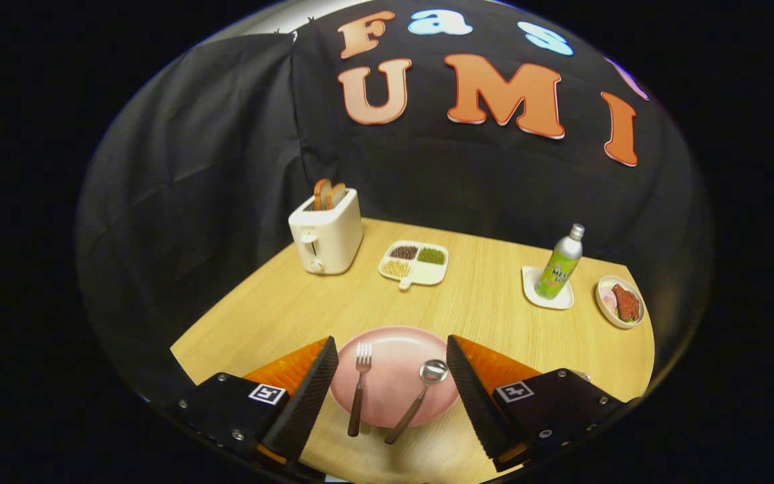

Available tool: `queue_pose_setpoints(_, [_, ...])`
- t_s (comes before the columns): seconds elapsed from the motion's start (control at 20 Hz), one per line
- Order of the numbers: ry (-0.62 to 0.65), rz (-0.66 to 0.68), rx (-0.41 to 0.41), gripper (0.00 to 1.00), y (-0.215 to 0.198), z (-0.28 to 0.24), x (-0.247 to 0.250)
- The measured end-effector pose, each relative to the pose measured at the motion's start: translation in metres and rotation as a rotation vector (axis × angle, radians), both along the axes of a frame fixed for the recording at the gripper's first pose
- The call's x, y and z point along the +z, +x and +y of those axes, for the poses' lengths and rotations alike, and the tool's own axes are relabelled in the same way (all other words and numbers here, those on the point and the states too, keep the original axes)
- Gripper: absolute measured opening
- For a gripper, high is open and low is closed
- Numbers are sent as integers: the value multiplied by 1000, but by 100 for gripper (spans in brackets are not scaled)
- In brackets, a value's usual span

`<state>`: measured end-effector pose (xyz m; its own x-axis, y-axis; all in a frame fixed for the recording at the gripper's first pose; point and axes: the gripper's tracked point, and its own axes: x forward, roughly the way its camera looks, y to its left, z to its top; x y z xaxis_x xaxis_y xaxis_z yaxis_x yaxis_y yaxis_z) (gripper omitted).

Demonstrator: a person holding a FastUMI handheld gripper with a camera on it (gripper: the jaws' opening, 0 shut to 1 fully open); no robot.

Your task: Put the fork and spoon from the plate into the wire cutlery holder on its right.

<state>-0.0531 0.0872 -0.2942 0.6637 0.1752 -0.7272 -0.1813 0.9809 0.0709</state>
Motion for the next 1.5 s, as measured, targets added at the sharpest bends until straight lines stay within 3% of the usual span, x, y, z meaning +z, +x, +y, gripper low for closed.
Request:
queue_pose_setpoints(0.3, [-57, 250, -59, 96, -24, -14, -70])
queue_pose_setpoints(0.65, [-99, 454, -74, 77, -43, -24, -115])
queue_pose_setpoints(0.8, [-112, 517, -90, 75, -47, -25, -127])
queue_pose_setpoints(1.0, [-104, 611, -112, 57, -51, -25, -143])
queue_pose_setpoints(1.25, [-106, 667, -122, 20, -53, -26, -152])
queue_pose_setpoints(1.35, [-95, 668, -129, 11, -51, -28, -153])
queue_pose_setpoints(1.5, [-83, 664, -138, 7, -51, -30, -152])
